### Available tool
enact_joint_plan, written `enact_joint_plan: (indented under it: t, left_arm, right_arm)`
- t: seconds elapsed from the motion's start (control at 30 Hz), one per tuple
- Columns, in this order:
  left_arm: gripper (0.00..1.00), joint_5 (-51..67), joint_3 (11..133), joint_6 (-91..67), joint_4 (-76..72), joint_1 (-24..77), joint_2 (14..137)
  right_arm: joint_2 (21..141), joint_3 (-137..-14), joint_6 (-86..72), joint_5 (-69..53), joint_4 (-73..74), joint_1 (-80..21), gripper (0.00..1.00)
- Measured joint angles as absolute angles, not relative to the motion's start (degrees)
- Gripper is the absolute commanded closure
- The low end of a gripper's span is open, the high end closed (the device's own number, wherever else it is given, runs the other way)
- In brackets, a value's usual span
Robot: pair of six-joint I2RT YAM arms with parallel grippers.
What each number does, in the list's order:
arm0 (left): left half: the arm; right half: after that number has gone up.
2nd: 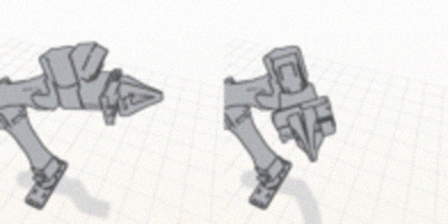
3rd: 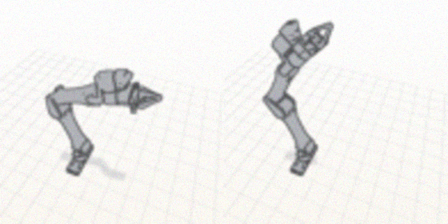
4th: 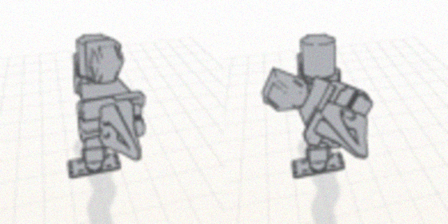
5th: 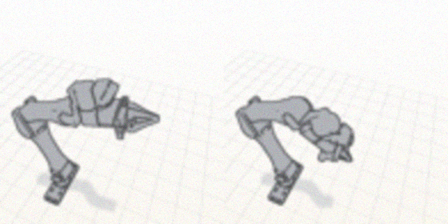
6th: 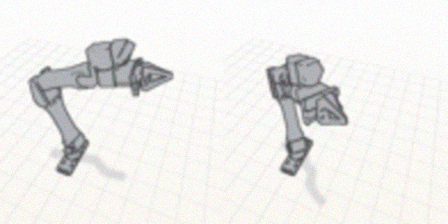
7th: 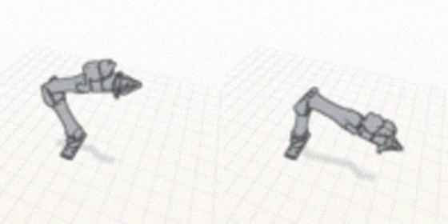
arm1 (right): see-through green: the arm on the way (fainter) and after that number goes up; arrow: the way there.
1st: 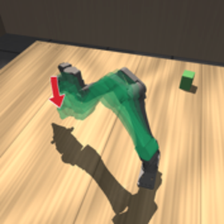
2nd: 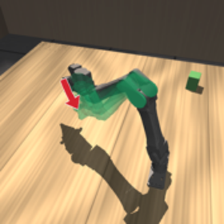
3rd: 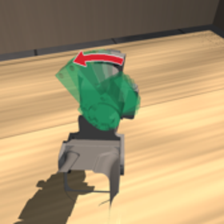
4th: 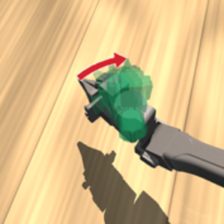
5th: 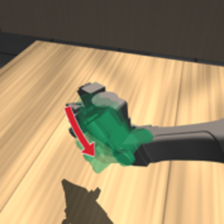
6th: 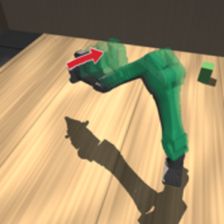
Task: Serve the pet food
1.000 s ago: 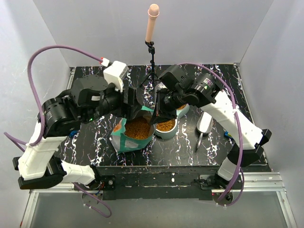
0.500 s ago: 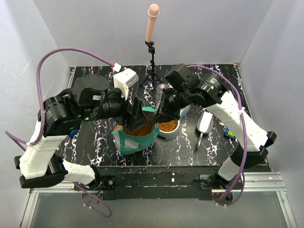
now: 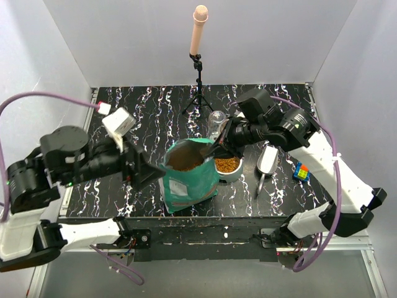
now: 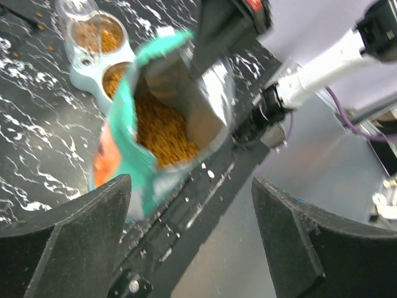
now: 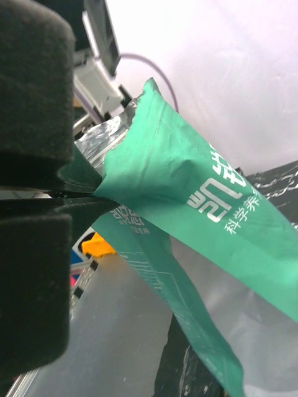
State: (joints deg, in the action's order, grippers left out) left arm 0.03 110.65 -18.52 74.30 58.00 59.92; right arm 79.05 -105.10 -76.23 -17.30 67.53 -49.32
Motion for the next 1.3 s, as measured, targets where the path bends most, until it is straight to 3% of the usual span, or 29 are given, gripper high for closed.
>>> enact_joint_plan:
  t: [0.07,0.17,0.2,0.3,0.37,0.57,0.67,0.9,1.2,1.3]
  left_arm:
    - [0.17,2.3,106.0,-18.0,73.3,58.0,55.6]
    - [0.21,4.8,100.0,-16.8,72.4,58.0,51.4]
    - [0.24,5.0,98.4,-16.2,72.0,58.0,51.0]
    - [0.46,3.7,94.5,-13.8,70.5,58.0,51.1]
    - [0.49,1.3,92.7,-11.8,69.3,58.0,51.2]
    - [0.22,-8.7,91.2,-7.3,65.0,58.0,50.5]
    - [0.17,-9.0,91.1,-7.2,63.7,58.0,50.1]
    - [0.17,-7.0,84.5,-6.4,59.2,58.2,49.9]
    - [0.37,-7.4,79.1,-2.5,49.8,58.2,51.5]
    - [0.33,-8.5,79.1,-2.5,49.5,58.3,52.0]
  right_arm:
    - [80.1,-105.1,-77.4,-18.1,65.2,-48.2,0.99]
    - [81.9,-105.1,-78.6,-19.5,62.0,-46.7,0.99]
    - [82.4,-105.1,-78.8,-20.0,61.3,-46.4,0.99]
    - [83.4,-105.1,-79.3,-21.3,59.7,-45.7,0.99]
    - [83.7,-105.1,-79.4,-21.8,59.1,-45.6,0.99]
    - [83.8,-105.1,-79.2,-22.5,58.9,-45.4,0.99]
    - [83.8,-105.1,-79.1,-22.5,58.9,-45.4,0.99]
    - [83.8,-105.1,-78.5,-22.8,58.7,-45.3,0.99]
    - [83.7,-104.1,-77.2,-23.8,57.5,-45.0,0.99]
    - [83.6,-103.5,-76.4,-24.3,56.7,-44.9,0.99]
